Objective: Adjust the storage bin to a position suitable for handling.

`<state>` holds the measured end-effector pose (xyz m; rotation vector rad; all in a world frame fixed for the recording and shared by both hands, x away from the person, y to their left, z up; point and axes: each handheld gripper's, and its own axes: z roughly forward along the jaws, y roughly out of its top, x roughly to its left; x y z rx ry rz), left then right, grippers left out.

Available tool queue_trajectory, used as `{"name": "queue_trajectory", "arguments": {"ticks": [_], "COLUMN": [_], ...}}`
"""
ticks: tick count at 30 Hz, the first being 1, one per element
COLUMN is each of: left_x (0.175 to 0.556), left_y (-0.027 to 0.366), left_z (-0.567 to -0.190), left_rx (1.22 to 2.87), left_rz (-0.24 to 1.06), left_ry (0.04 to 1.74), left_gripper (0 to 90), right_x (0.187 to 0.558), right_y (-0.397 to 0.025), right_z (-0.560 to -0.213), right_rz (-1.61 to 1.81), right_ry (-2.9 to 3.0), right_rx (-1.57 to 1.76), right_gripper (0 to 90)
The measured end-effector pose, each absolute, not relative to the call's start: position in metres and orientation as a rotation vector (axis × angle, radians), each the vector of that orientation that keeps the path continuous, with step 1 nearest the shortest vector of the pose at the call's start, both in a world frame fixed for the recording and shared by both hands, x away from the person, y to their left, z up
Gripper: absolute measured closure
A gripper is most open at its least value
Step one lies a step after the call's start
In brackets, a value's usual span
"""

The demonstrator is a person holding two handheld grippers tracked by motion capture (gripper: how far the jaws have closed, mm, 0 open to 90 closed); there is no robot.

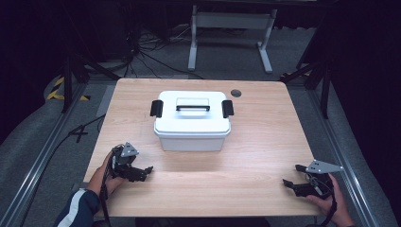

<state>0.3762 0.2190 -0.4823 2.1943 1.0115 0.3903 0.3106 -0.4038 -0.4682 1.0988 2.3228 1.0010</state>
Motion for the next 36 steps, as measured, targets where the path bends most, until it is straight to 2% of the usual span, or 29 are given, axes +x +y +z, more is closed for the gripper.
{"name": "queue_trajectory", "arguments": {"ticks": [15,23,28,36], "left_x": [0.378,0.378,0.379,0.381], "left_y": [0.222,0.222,0.223,0.224], "left_z": [-0.482,-0.482,-0.482,-0.482], "left_rx": [2.206,2.205,2.217,2.229], "left_rz": [0.386,0.377,0.352,0.345], "left_ry": [0.989,0.981,0.951,0.927], "left_gripper": [0.0,0.4,0.4,0.2], "right_x": [0.312,0.325,0.334,0.350], "right_y": [-0.402,-0.400,-0.396,-0.380], "right_z": [-0.468,-0.462,-0.452,-0.416], "right_rz": [0.998,0.933,0.830,0.848], "right_ry": [2.329,2.411,2.491,2.490], "right_rx": [1.088,1.080,1.019,0.893], "right_gripper": [15.2,13.2,24.0,31.4]}}
